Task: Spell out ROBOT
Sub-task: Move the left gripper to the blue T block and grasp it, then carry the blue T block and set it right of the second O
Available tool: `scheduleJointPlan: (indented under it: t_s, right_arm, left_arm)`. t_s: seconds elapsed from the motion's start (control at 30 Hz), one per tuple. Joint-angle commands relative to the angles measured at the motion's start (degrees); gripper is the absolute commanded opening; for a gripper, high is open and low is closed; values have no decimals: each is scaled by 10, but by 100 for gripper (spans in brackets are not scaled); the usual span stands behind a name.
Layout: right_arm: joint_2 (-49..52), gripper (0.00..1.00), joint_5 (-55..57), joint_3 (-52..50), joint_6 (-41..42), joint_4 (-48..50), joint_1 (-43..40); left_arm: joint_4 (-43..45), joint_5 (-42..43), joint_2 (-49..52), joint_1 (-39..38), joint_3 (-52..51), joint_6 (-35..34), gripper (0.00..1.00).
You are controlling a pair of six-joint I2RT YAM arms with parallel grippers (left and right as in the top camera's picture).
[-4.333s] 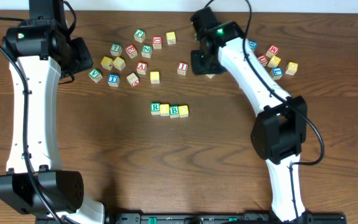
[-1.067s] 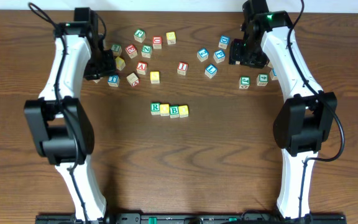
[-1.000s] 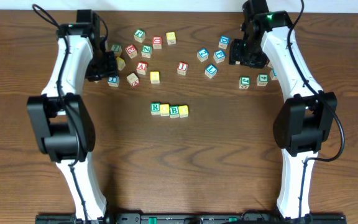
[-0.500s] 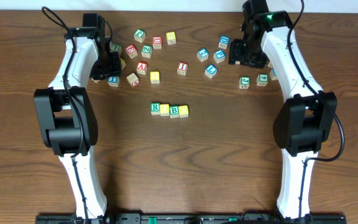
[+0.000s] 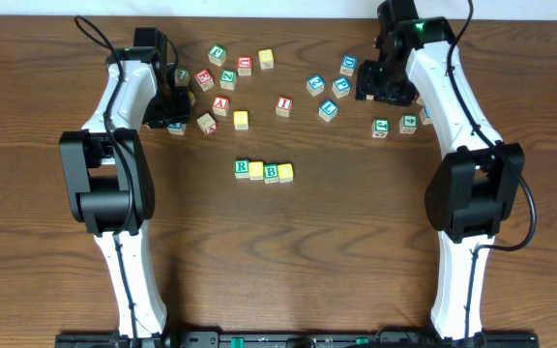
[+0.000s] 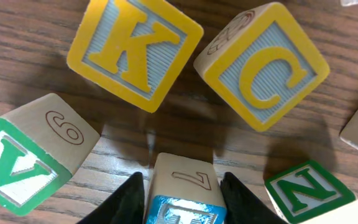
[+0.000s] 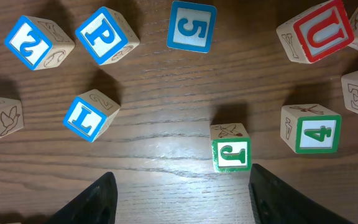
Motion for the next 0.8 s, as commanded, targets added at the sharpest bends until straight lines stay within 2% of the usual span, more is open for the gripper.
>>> scheduleJointPlan:
  t_s: [0.0,0.27,0.53,0.77]
  right_arm:
    - [1,63,-3,0,-9,-2,5]
    - [1,63,-3,0,-9,-2,5]
    - [1,64,-3,0,-9,-2,5]
    - [1,64,-2,0,-9,-2,5]
  left_arm:
    - [0,3,2,-2,-2,7,32]
    - [-5,3,-13,-1,-1,7,28]
    - [-36,4,-75,-5,0,-10,28]
    - [-82,4,-124,-53,0,-28,28]
